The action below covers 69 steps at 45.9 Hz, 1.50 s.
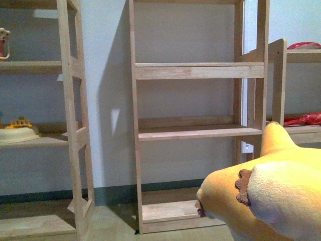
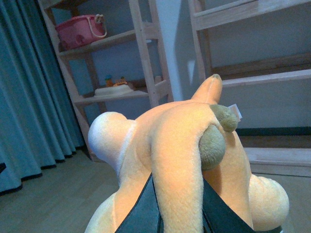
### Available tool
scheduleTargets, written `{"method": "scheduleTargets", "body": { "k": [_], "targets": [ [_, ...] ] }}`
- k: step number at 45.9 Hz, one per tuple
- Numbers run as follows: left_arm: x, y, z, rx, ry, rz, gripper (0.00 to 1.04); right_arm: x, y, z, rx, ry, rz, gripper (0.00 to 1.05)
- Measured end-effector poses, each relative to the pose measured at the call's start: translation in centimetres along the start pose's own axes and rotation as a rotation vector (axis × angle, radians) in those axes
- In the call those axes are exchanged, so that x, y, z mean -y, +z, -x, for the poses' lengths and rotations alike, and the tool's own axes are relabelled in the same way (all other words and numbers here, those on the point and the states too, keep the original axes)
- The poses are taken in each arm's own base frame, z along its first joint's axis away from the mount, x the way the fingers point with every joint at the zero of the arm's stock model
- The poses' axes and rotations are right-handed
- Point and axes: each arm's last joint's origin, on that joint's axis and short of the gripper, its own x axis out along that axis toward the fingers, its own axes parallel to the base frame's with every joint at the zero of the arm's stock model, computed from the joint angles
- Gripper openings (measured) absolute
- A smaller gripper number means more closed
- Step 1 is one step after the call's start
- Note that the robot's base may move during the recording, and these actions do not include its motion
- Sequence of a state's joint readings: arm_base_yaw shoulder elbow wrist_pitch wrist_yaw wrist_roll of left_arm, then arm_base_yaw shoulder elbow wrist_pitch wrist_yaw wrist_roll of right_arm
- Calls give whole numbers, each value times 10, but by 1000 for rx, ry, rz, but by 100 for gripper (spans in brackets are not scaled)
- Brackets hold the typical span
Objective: Put away toys
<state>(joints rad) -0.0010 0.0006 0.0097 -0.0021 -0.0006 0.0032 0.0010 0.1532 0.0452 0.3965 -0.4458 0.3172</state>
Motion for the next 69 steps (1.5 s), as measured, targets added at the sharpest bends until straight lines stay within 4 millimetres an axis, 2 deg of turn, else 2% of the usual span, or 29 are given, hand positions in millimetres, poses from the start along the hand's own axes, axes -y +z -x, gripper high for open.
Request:
{"method": "scheduleTargets", "body": {
  "k": [69],
  "targets": [
    [0,0,0,0,0,0,99,0,0,0,-1,5,0,7]
  ]
}}
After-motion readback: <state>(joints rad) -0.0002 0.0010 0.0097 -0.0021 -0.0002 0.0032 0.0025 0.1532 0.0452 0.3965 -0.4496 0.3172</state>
